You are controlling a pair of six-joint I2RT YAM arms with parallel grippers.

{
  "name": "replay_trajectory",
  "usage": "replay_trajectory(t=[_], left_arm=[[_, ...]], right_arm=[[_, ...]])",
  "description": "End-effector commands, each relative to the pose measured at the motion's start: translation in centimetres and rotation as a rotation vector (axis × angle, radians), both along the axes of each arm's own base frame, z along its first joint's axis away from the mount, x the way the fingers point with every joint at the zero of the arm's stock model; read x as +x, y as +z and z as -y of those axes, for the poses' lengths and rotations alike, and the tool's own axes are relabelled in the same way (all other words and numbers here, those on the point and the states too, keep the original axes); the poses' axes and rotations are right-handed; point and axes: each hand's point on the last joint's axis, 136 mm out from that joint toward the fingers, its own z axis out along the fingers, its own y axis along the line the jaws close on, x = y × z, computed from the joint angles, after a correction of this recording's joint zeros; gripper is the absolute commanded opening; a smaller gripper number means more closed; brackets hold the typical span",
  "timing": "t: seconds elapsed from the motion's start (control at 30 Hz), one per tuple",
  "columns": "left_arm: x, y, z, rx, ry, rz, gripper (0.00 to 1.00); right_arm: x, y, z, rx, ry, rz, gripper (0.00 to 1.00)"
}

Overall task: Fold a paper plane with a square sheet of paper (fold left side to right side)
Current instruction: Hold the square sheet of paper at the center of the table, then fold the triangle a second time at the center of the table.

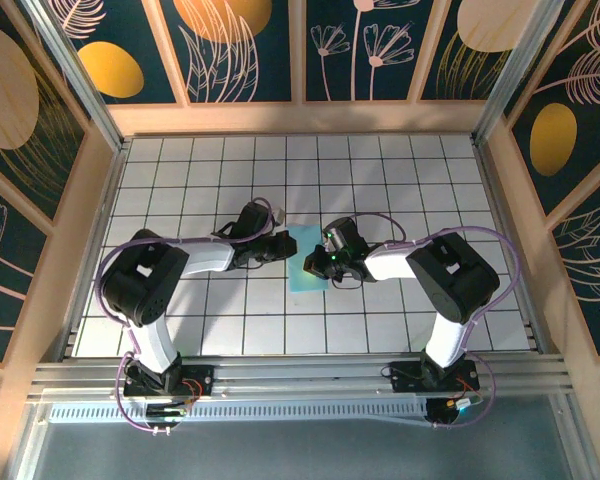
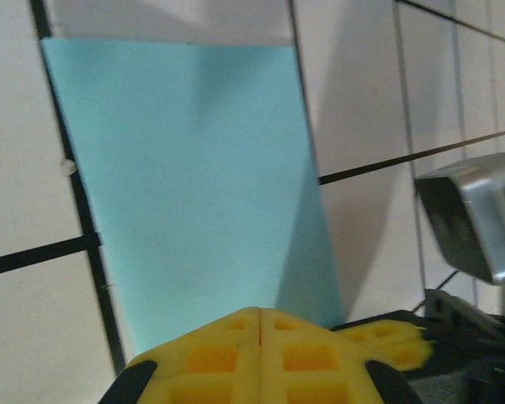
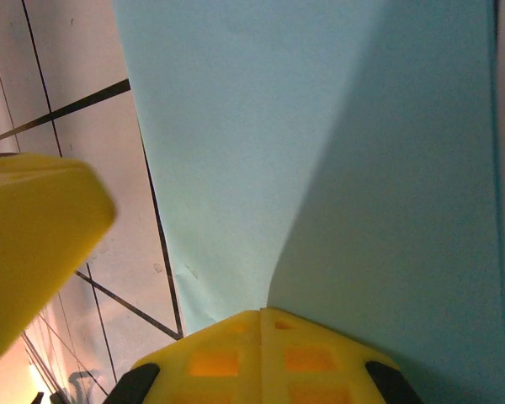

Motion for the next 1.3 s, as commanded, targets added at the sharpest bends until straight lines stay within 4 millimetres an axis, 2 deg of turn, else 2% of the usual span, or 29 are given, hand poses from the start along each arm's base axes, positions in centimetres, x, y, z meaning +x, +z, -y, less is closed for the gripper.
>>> replay_trajectory(t=[0.0, 0.13, 0.3, 0.5, 0.57, 0.67, 0.8, 0.93, 1.1, 1.27], left_arm=[[0.9, -0.5, 0.1, 0.015, 0.022, -0.011, 0.0], [0.6, -1.5, 0.3, 0.008, 0.018, -0.035, 0.0], [0.3, -3.1, -0.7, 0.073, 0.034, -0.057, 0.0], [-0.4, -4.2, -1.2, 0.098, 0.029, -0.08, 0.0], [-0.5, -4.4, -1.4, 0.104, 0.032, -0.081, 0.0], [-0.6, -4.4, -1.4, 0.103, 0.029, -0.078, 0.0], [-0.5, -4.2, -1.2, 0.097, 0.025, -0.074, 0.0], [-0.4, -4.0, -1.1, 0.094, 0.022, -0.068, 0.0], [-0.1, -4.0, -1.6, 0.146, 0.013, -0.05, 0.0], [0.0, -3.7, -1.4, 0.133, 0.006, -0.045, 0.0]], right_arm=[[-2.1, -3.3, 1.8, -0.112, -0.016, -0.078, 0.0], [-2.0, -3.2, 1.6, -0.104, -0.007, -0.075, 0.0], [-1.6, -2.1, 1.0, -0.074, 0.006, -0.048, 0.02], [0.5, 2.7, -0.6, -0.005, 0.023, 0.069, 0.18], [1.3, 4.3, -0.2, -0.022, 0.008, 0.118, 0.27], [1.9, 5.4, 1.4, -0.076, -0.006, 0.154, 0.36], [1.3, 5.4, 4.2, -0.123, -0.001, 0.134, 0.43], [-0.6, 5.0, 6.0, -0.099, 0.022, 0.07, 0.48], [-3.0, 4.3, 6.1, -0.039, 0.057, -0.013, 0.47], [-4.1, 3.2, 5.7, -0.009, 0.07, -0.071, 0.39]])
